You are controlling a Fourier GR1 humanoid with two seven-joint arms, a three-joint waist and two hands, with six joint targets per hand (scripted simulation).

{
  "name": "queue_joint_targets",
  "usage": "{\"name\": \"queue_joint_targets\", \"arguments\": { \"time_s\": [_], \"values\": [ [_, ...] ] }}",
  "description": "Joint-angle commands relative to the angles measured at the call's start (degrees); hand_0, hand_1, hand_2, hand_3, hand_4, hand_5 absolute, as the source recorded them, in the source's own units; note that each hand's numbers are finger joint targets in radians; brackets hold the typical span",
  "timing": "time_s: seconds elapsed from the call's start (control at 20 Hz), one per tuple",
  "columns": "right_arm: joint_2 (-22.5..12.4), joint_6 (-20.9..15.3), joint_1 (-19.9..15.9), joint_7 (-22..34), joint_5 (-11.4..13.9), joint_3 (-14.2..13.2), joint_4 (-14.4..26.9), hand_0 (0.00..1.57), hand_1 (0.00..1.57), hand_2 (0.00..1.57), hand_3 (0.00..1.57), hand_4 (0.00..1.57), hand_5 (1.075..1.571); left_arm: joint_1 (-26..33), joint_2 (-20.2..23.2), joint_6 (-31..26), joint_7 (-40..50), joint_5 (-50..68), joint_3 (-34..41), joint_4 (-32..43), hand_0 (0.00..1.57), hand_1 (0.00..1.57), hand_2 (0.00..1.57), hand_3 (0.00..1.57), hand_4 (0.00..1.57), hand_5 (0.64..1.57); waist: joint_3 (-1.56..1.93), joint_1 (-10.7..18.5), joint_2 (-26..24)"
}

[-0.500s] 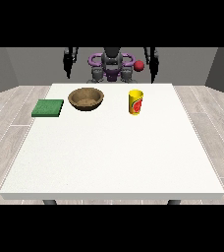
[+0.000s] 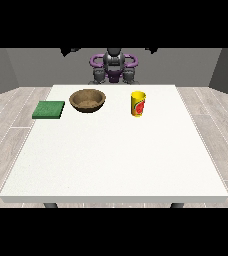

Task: Pick the cup and pour the ball into the bowl, then pick the bowl and place it on the pad

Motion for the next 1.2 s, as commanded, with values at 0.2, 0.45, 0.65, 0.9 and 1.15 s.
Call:
{"name": "queue_joint_targets", "arguments": {
  "time_s": [0.2,0.45,0.65,0.9,1.15],
  "values": [
    [1.6,-1.0,-2.4,-7.5,-1.3,-3.0,0.7,0.0,0.0,0.0,0.0,0.0,1.566,0.5,-1.9,6.9,-6.8,-2.0,-8.7,-6.5,0.0,0.0,0.0,0.0,0.0,1.49,0.03,1.2,9.1],
    [2.1,0.5,-6.7,-8.2,-0.7,-0.4,0.6,0.0,0.0,0.0,0.0,0.0,1.563,-7.2,1.6,2.7,-10.6,-1.5,-0.8,-1.4,0.0,0.0,0.0,0.0,0.0,1.402,0.0,-0.7,16.2],
    [-0.3,2.5,-11.8,-7.9,-3.3,-3.1,2.5,0.0,0.0,0.0,0.0,0.0,1.566,-15.2,2.5,5.1,-13.1,-3.6,4.2,4.3,0.0,0.0,0.0,0.0,0.0,1.335,0.0,-3.1,22.6],
    [-3.0,6.2,-13.7,-17.7,-3.7,-6.1,8.4,0.0,0.0,0.0,0.0,0.0,1.559,-20.9,6.3,3.5,-15.3,-3.4,8.4,9.9,0.0,0.0,0.0,0.0,0.0,1.254,0.04,-4.2,29.0],
    [-5.2,7.3,-17.4,-15.8,-5.1,-8.5,12.6,0.0,0.0,0.0,0.0,0.0,1.56,-22.5,5.8,2.7,-22.8,-4.8,9.6,20.5,0.0,0.0,0.0,0.0,0.0,1.257,0.01,-4.2,27.7]
  ]
}}
